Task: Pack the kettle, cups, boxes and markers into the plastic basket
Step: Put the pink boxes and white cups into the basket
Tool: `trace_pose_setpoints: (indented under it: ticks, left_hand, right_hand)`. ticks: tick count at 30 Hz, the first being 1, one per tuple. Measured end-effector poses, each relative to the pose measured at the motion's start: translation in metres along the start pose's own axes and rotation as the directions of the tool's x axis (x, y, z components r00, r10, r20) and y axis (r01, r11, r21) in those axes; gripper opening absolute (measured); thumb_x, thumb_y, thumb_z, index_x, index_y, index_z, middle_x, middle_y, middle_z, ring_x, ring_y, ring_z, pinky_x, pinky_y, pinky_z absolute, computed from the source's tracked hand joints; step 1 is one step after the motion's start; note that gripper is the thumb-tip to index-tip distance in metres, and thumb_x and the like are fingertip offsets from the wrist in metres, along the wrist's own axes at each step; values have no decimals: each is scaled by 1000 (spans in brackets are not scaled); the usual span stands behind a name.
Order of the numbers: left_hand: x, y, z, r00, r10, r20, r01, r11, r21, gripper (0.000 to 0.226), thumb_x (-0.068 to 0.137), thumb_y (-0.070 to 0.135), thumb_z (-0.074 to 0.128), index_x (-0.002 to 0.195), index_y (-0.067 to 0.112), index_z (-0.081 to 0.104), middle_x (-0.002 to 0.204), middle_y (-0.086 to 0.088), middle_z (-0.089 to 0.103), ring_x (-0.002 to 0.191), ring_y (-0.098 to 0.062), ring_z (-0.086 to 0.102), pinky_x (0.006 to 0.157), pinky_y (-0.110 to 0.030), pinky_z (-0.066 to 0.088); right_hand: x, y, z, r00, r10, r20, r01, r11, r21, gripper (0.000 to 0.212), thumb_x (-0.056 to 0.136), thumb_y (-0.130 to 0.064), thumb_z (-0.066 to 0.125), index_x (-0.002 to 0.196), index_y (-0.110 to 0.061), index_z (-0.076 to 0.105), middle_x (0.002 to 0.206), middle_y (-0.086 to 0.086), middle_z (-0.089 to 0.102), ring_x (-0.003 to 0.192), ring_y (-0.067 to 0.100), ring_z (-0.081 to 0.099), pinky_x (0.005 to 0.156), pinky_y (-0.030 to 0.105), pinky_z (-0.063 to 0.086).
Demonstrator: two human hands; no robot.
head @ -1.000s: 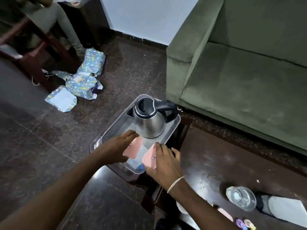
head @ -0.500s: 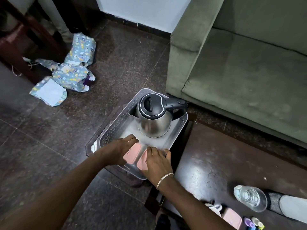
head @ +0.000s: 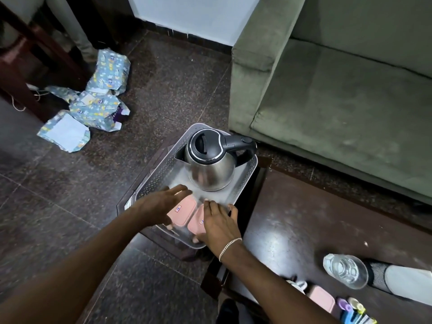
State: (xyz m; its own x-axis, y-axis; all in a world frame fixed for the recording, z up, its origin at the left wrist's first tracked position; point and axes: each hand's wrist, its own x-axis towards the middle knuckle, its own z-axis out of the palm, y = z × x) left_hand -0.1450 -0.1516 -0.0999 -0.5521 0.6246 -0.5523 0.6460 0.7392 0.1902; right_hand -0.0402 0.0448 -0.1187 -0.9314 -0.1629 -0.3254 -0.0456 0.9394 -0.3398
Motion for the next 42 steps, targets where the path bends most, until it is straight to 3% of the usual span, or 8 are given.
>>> trace_pose_setpoints:
  ticks: [4,10,18,22,25,29,35,42]
  left_hand:
    - [-16,14,-13,986,-23,-162,22,1000,-9,121,59,40,96,156,27,26,159,3,30,126,-23,47,96,-41,55]
    - [-27,91,-17,940,17,-341,-20,1000,-5,110,49,45,98,142,23,44,138,1,44,117,-24,60,78,-32,61]
    - [6,213,34,985,73,-159,-108,970,-220,101,76,56,80,156,20,31,152,-2,33,135,-24,49,110,-36,46]
    - [21,267,72,997,43,-62,-55,974,-219,93,77,52,77,154,21,33,152,-3,32,127,-31,56,100,-41,50]
    - [28,298,97,998,-66,-5,64,980,-189,89,73,49,82,145,24,36,149,-4,34,117,-37,63,90,-45,56]
    - [32,323,121,977,-212,30,214,956,-199,81,71,49,84,134,28,37,138,-4,40,103,-38,68,81,-46,57]
    - [35,339,146,949,-313,35,312,921,-233,72,77,43,82,131,30,36,142,-4,43,101,-39,70,83,-47,58]
    - [42,343,161,937,-350,4,342,914,-217,58,88,40,71,134,24,39,151,-8,40,98,-38,73,78,-42,58]
  right_hand:
    - [-22,15,-21,988,-32,-152,40,998,50,99,70,-58,72,149,-9,36,146,4,47,134,20,44,112,48,24]
    - [-89,78,-32,964,8,-266,8,998,58,83,79,-66,62,143,-15,48,138,0,57,117,22,59,96,42,44]
    - [-186,178,-3,986,126,-108,-126,992,14,77,80,-62,65,138,-13,56,130,2,63,107,27,66,89,42,50]
    - [-222,203,17,986,166,-14,-166,984,-63,76,73,-66,64,134,-20,59,122,-2,62,104,25,64,90,45,44]
    - [-242,206,37,982,186,-25,-188,972,-141,77,55,-69,74,117,-23,69,101,1,67,90,27,64,84,48,39]
    - [-253,205,59,980,200,1,-197,967,-163,83,47,-73,75,113,-24,69,99,5,69,94,30,62,87,48,31]
    - [-251,205,80,979,203,25,-197,968,-156,91,51,-69,78,127,-20,63,106,9,70,99,31,62,89,50,31]
    - [-241,208,90,980,191,-52,-197,964,-178,70,54,-54,75,110,-13,69,90,6,67,88,28,62,89,52,34]
